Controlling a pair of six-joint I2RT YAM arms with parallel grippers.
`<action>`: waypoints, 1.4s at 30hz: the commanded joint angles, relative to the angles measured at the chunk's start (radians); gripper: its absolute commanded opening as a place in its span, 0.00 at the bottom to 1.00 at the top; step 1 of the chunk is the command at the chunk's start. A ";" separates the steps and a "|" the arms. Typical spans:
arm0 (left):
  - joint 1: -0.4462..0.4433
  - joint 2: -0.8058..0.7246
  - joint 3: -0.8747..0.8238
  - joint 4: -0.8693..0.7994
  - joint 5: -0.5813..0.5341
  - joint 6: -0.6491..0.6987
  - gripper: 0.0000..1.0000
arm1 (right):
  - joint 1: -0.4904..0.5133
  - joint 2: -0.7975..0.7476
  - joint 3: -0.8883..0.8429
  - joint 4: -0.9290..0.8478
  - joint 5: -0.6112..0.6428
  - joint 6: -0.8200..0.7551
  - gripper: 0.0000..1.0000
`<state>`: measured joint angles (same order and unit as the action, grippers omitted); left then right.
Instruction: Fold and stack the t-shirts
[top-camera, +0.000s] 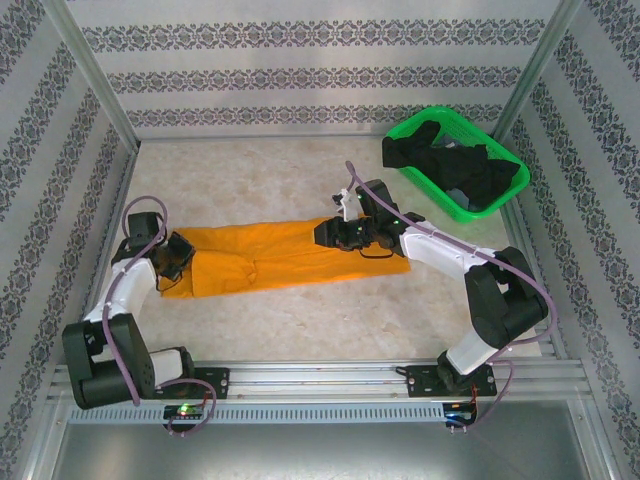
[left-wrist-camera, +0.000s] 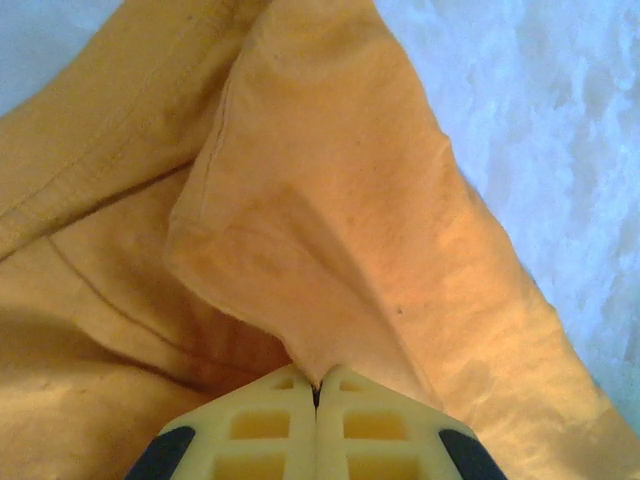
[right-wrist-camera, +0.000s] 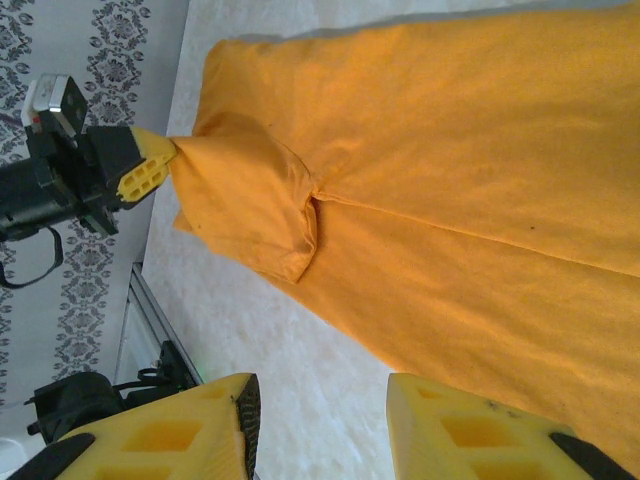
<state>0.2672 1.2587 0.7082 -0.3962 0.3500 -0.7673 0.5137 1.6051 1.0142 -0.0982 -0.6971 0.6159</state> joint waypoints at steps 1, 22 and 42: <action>-0.010 0.062 0.059 -0.044 -0.028 0.019 0.00 | 0.006 -0.034 -0.010 0.025 0.008 0.004 0.40; -0.008 0.441 0.295 -0.012 -0.169 0.213 0.17 | -0.113 -0.123 -0.132 0.054 0.164 0.045 0.32; -0.386 0.171 -0.098 0.349 -0.002 -0.123 0.34 | -0.064 -0.140 -0.030 -0.062 0.162 -0.057 0.31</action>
<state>-0.0921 1.4120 0.6220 -0.2039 0.2836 -0.8001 0.4377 1.4834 0.9543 -0.1627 -0.5152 0.5755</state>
